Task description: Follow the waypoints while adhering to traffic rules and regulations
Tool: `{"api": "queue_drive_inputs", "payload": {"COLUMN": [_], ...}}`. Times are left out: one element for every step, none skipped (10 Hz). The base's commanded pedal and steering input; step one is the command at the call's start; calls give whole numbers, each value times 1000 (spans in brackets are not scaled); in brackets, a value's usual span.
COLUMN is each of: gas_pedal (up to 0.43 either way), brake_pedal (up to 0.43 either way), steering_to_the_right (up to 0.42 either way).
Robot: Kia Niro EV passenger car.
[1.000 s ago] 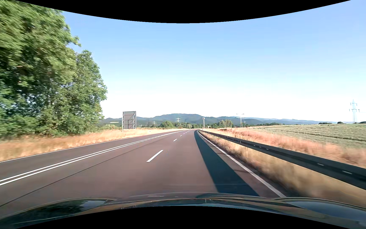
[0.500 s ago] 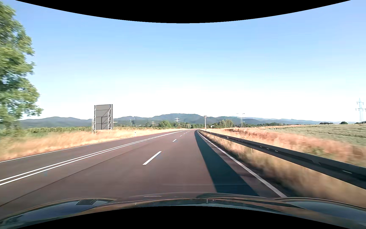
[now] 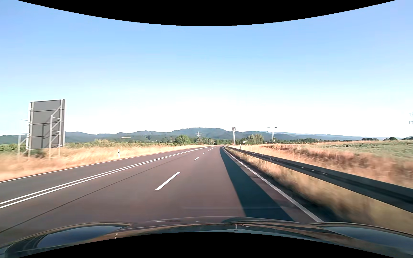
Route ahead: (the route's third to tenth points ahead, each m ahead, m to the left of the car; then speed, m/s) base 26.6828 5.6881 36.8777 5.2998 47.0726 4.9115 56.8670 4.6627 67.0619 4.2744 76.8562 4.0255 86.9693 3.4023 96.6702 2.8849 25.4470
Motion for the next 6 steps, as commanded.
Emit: {"api": "queue_drive_inputs", "payload": {"gas_pedal": [228, 228, 228, 228, 228, 228], "brake_pedal": [0, 0, 0, 0, 0, 0], "steering_to_the_right": [3, 3, 3, 3, 3, 3]}}
